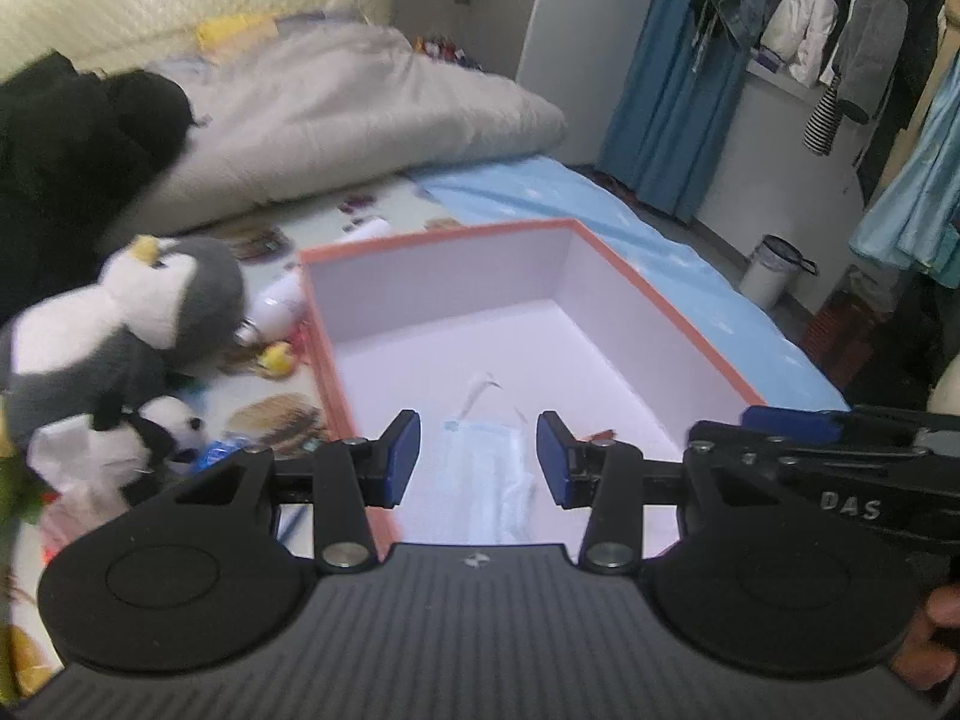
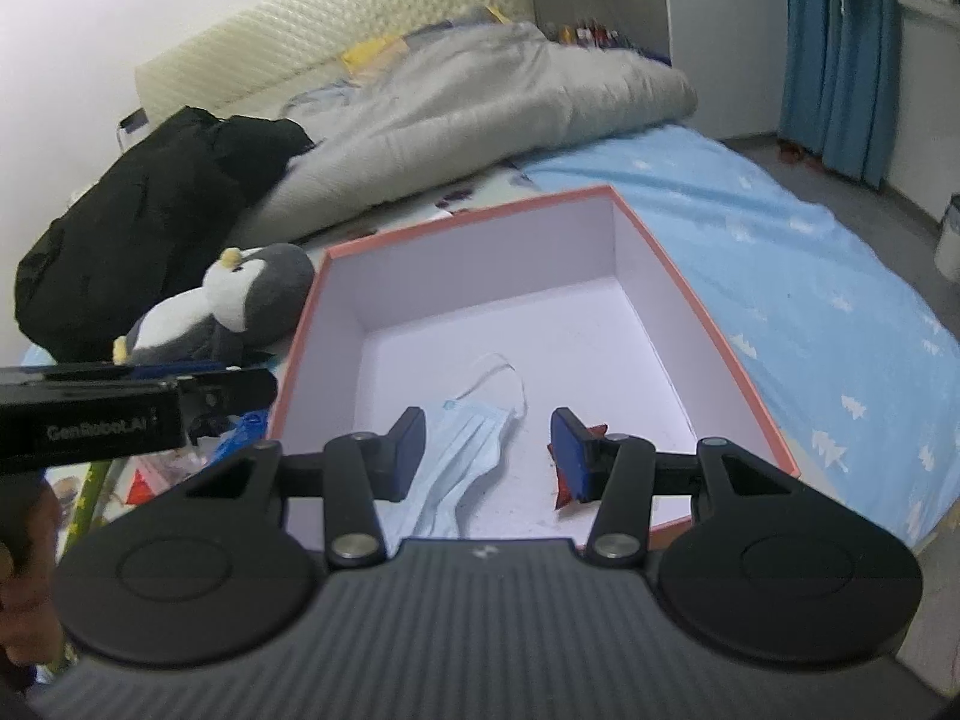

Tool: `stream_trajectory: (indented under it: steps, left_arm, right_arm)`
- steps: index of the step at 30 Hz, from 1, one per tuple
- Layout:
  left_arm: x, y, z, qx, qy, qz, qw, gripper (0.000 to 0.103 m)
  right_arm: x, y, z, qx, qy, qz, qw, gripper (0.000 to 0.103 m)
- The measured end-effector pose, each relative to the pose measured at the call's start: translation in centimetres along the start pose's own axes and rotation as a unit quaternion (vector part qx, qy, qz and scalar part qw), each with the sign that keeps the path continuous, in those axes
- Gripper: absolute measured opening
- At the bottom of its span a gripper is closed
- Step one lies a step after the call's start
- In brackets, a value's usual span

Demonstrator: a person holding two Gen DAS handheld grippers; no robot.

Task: Organize soft objects
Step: 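Withdraw both open tools from the box back toward the pile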

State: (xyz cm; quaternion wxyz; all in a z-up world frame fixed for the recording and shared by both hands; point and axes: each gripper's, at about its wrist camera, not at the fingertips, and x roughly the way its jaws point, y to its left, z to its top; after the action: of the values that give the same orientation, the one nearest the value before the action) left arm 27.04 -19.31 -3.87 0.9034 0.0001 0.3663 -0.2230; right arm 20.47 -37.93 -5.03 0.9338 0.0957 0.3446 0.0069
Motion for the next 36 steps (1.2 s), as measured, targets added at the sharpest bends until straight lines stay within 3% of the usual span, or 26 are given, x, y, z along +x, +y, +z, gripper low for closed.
stream_trajectory:
  steps: [5, 18, 26, 36]
  left_arm:
    - [-2.9, 1.8, -1.6, -0.037, -0.015, 0.004, 0.9992, 0.049]
    - [-12.0, 3.0, -5.1, -0.035, -0.068, 0.034, 0.9965, 0.049]
    - [-15.6, 4.4, -9.2, -0.034, -0.069, 0.068, 0.9947, 0.049]
    - [-18.2, 7.3, -13.2, -0.081, -0.076, 0.105, 0.9882, 0.049]
  right_arm:
    - [-1.8, 1.1, -0.7, -0.004, -0.021, 0.016, 1.0, 0.05]
    - [-6.6, 6.1, -2.4, -0.038, -0.067, 0.053, 0.996, 0.05]
    - [-7.3, 9.4, -5.2, -0.059, -0.051, 0.079, 0.994, 0.05]
    - [-7.8, 13.2, -8.5, -0.068, -0.035, 0.115, 0.99, 0.05]
